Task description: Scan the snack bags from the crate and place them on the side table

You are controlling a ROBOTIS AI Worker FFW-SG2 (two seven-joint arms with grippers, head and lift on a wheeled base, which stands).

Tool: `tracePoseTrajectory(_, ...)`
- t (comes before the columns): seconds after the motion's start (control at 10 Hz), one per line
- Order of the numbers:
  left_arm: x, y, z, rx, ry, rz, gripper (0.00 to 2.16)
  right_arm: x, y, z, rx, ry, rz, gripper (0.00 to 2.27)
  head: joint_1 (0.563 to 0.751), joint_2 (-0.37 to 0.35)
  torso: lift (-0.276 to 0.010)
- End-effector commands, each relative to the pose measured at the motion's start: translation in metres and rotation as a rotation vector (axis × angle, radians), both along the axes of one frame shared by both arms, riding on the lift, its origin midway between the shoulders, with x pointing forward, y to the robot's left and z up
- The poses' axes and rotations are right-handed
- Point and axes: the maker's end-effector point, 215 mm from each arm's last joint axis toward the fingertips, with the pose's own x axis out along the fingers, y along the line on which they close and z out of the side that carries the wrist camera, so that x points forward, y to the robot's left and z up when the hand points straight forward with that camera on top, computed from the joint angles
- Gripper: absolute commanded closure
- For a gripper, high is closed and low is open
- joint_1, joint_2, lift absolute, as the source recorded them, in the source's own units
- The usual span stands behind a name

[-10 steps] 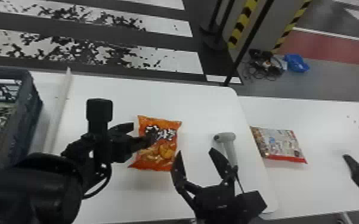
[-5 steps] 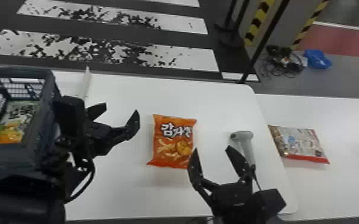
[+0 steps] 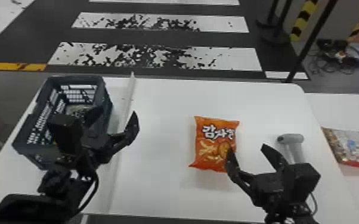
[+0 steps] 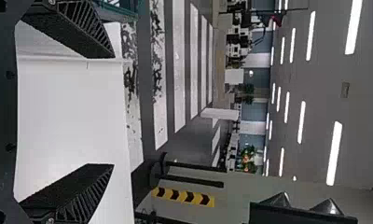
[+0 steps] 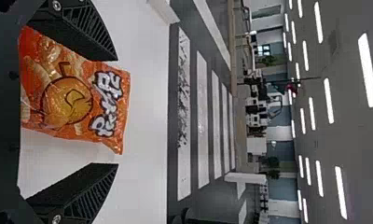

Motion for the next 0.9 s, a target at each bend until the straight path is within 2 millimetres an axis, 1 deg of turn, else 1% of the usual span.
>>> tracePoseTrajectory(0.0, -0.010, 0.015, 0.008, 0.011, -0.039, 0.028, 0.03, 0.006, -0.004, -0.029, 0.019, 0.127, 0.019, 0.07, 0.695, 0.048, -0.050)
tracePoseTrajectory(0.1, -0.015, 0.020, 0.013, 0.011, -0.050, 0.037, 0.03, 0.009, -0.007, -0.040, 0.048, 0.186, 0.032, 0.07, 0.695, 0.067, -0.050)
tracePoseTrajectory(0.2, -0.019, 0.021, 0.012, 0.012, -0.046, 0.037, 0.03, 0.012, -0.012, -0.049, 0.063, 0.226, 0.038, 0.07, 0.695, 0.073, -0.050)
tracePoseTrajectory(0.4, -0.021, 0.021, 0.009, 0.013, -0.038, 0.032, 0.03, 0.011, -0.019, -0.072, 0.130, 0.345, 0.065, 0.07, 0.695, 0.073, -0.050)
tracePoseTrajectory(0.7, -0.022, 0.020, 0.006, 0.015, -0.030, 0.022, 0.04, 0.016, -0.031, -0.087, 0.213, 0.418, 0.071, 0.07, 0.695, 0.056, -0.050)
tracePoseTrajectory(0.8, -0.022, 0.019, 0.006, 0.010, -0.030, 0.019, 0.04, 0.014, -0.026, -0.094, 0.248, 0.458, 0.091, 0.07, 0.695, 0.050, -0.050)
